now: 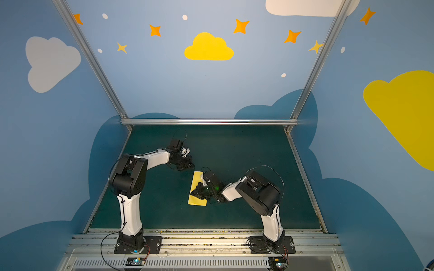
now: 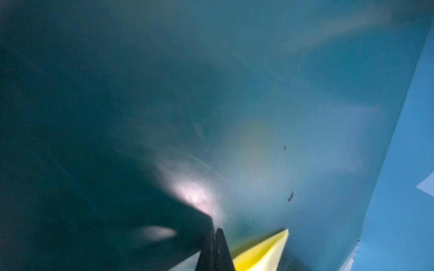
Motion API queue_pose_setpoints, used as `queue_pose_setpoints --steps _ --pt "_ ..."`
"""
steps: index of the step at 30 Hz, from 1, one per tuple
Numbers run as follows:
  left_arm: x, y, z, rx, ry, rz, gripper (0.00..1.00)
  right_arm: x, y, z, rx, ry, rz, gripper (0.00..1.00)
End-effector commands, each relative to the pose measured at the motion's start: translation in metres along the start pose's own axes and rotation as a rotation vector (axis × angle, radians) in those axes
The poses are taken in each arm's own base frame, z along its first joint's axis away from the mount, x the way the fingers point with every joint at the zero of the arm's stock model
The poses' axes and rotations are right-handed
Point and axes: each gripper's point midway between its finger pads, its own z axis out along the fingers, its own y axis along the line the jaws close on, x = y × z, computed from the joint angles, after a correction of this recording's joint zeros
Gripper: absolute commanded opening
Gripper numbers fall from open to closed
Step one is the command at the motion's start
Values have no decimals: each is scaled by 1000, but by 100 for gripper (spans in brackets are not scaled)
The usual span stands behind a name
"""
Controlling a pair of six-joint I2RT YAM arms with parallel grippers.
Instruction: Fold a paper plane with a square sheet of paper (fold left side to right side)
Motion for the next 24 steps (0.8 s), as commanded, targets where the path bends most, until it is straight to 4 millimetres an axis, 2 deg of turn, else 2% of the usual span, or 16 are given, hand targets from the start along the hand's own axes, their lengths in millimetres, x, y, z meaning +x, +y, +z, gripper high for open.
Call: queue_pose_setpoints --steps 1,4,9,17,24 --pt "4 -4 -16 -1 21 20 4 23 -58 -1 186 49 70 0" --pt "13 -28 -32 76 -16 27 4 22 -58 1 184 50 69 0" --pt "50 -49 -45 129 -38 28 4 23 -59 1 189 51 71 0" --pt "104 -41 -31 133 -13 -4 4 23 -63 1 200 51 74 0" --pt "117 -21 -15 80 17 -26 4 24 -64 0 205 51 74 0"
